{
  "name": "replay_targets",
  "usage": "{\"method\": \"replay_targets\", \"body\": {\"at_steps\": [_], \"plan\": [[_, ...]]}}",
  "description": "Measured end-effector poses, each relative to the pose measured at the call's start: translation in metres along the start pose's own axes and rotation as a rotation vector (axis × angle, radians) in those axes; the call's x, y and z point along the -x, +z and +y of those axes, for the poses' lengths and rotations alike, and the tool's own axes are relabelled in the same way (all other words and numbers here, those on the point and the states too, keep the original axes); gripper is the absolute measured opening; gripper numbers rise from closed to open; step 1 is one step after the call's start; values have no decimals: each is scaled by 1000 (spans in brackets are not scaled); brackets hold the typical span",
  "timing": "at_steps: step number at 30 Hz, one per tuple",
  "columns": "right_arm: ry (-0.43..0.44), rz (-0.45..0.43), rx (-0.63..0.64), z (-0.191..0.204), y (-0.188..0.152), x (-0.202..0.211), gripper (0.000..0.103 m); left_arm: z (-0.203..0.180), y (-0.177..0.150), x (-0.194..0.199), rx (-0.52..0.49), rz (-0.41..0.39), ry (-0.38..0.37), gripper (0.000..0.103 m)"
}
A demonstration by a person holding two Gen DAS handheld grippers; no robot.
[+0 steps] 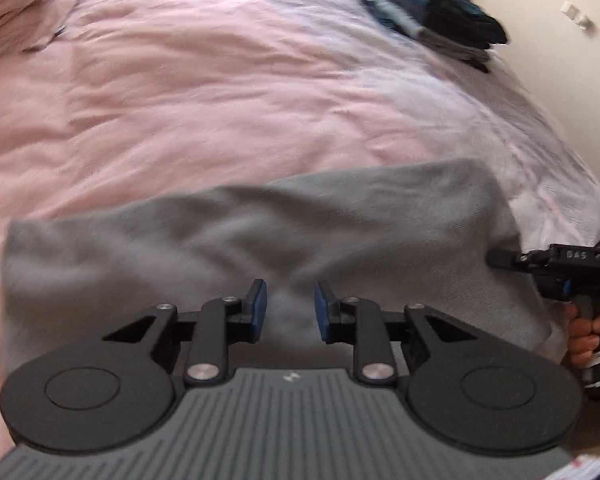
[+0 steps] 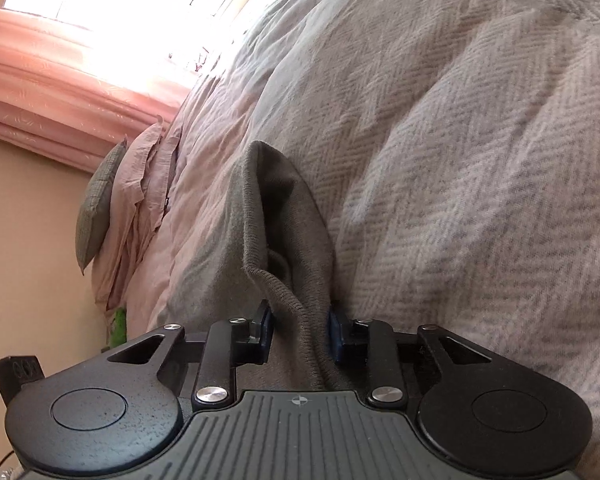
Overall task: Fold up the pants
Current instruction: 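Lift the end edge and fold it over toward the other end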
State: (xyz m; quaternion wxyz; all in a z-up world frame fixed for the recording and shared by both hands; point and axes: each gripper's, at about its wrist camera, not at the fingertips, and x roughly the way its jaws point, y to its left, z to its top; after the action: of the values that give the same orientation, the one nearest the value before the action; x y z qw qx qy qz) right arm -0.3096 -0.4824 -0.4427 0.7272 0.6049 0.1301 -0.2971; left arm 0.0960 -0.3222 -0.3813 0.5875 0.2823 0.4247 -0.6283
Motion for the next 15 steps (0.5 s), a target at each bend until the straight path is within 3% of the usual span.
{"method": "replay_targets", "body": {"at_steps": [2, 4, 6, 10, 13, 15], "plan": [[-9, 7, -4, 4, 2, 0, 16, 22, -14, 7, 44, 18, 47, 22], [-72, 12, 33, 18, 2, 0, 13, 43, -27, 9, 107, 50, 65, 21], [-166, 12, 56, 37, 1, -2, 12, 61, -36, 13, 142, 44, 46, 15], [-408, -6, 87, 86, -4, -15, 12, 67, -30, 4, 116, 47, 18, 15], [-516, -83, 133, 135, -16, -14, 11, 76, -24, 6, 123, 49, -38, 15], [-577, -138, 237, 183, -32, -14, 11, 90, -24, 22, 128, 22, -63, 15]]}}
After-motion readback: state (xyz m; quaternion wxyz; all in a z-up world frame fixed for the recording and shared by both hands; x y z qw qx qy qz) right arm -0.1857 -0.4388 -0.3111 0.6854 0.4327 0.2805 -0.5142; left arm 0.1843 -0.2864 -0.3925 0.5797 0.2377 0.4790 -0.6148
